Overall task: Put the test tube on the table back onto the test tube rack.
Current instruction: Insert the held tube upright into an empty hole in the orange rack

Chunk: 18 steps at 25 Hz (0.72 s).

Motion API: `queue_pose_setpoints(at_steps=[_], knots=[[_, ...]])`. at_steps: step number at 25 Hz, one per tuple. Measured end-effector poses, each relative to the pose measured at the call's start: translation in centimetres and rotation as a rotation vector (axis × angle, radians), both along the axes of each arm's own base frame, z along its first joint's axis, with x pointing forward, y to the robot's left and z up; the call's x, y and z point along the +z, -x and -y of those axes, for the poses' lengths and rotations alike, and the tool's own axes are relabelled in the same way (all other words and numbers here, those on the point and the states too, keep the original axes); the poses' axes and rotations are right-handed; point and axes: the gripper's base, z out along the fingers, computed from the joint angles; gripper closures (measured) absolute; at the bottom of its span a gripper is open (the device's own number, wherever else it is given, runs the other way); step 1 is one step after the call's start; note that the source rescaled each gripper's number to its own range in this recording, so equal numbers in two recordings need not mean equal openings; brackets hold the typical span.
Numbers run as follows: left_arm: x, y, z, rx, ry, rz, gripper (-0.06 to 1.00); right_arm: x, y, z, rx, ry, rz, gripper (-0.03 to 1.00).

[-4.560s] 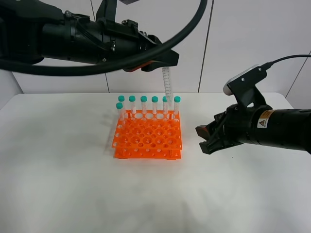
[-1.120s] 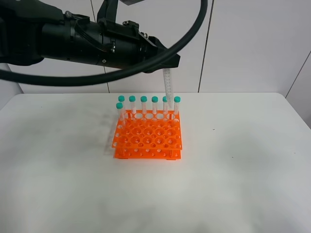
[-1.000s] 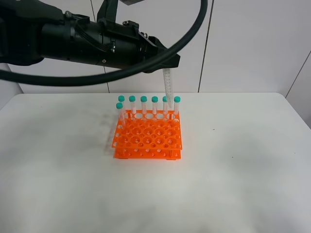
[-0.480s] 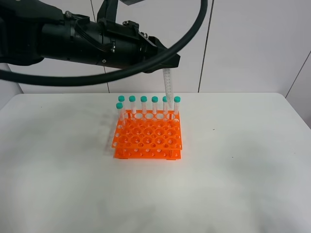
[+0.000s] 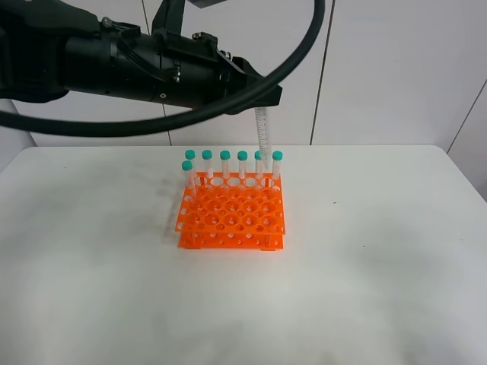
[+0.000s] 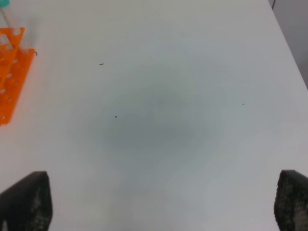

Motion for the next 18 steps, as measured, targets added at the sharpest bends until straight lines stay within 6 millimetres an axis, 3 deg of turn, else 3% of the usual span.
queue_pose_setpoints(at_steps=[18], knots=[[0.04, -0.13, -0.07, 0.004, -0.018, 0.032, 0.94, 0.0, 0.0, 0.0, 0.0, 0.0, 0.0, -0.03]])
